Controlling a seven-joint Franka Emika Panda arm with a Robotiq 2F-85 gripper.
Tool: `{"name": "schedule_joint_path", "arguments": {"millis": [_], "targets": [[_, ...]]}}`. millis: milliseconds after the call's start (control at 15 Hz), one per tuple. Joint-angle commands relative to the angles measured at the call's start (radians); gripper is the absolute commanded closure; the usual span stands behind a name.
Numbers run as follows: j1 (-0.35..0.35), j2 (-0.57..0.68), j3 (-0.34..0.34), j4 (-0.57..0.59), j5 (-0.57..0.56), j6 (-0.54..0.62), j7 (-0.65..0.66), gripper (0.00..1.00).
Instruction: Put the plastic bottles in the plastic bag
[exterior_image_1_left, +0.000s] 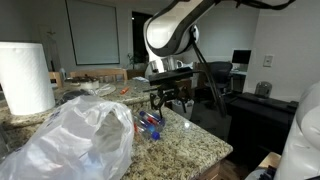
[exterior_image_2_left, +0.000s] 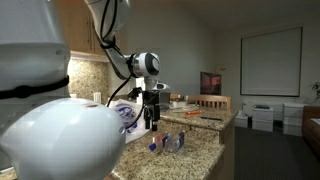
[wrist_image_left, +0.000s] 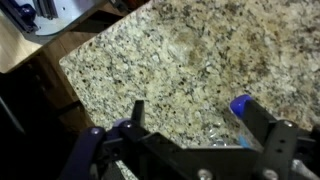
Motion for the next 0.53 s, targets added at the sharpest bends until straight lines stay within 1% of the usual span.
{"name": "schedule_joint_path", "arguments": {"millis": [0, 200, 400, 467], "targets": [[0.039, 0.008, 0.021, -0.061, 0.007, 0.043, -0.075, 0.00], [0.066, -0.001, 0.027, -0.089, -0.008, 0.141, -0.182, 0.00], [0.074, -0.037, 0.013, -0.103, -0.005, 0.191, -0.332, 0.00], [0.062, 0.008, 0.034, -0.071, 0.003, 0.154, -0.242, 0.00]]}}
